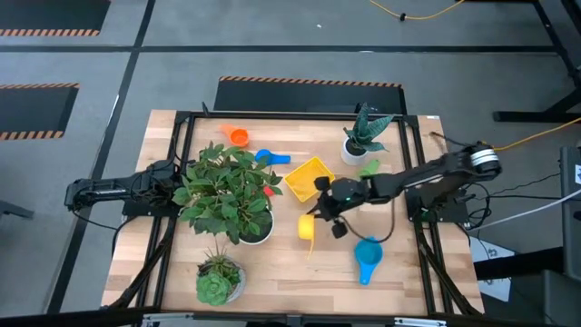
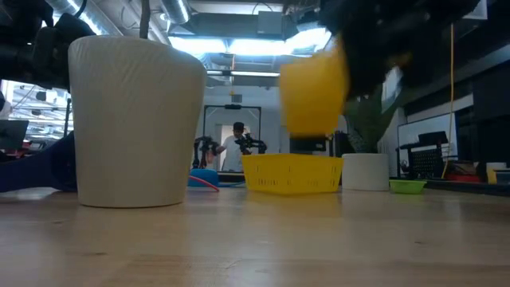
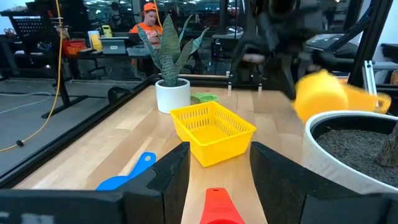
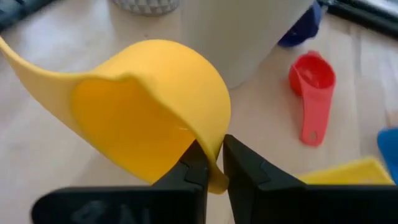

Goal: Nest measuring cups in basket
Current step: Stack the yellow measuring cup on top of the light blue measuring cup

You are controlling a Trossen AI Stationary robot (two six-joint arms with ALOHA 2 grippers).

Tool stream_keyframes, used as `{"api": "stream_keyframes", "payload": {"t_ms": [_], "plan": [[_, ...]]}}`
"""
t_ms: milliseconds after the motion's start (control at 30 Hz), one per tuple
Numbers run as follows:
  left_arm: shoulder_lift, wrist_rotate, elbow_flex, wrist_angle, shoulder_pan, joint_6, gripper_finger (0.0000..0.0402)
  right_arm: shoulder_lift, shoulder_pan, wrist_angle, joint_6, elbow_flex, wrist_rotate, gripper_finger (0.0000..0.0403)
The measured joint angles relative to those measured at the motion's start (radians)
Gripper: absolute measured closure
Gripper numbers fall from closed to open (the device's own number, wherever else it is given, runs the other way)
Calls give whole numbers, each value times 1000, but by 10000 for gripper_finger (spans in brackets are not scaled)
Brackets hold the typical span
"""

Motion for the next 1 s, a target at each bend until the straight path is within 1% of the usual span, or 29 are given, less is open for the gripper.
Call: {"api": "stream_keyframes", "payload": {"t_ms": [233,333,467,600,733,933,1000], "plan": [[0,0,0,0,0,0,241,-256,25,-337,272,0,-126,367],[0,0,0,0,0,0,241,-322,47,-479,407,0,-196,366],[0,0,0,0,0,0,241,-356,87,-637,571,0,-304,365],[0,0,0,0,0,0,241,-357,136,-756,635,0,-316,362],[0,0,0,0,0,0,241,-353,174,-828,637,0,-311,362],[0,0,0,0,0,0,241,-338,216,-840,636,0,-249,361],[0,0,0,0,0,0,241,-326,225,-854,635,0,-244,361]]}}
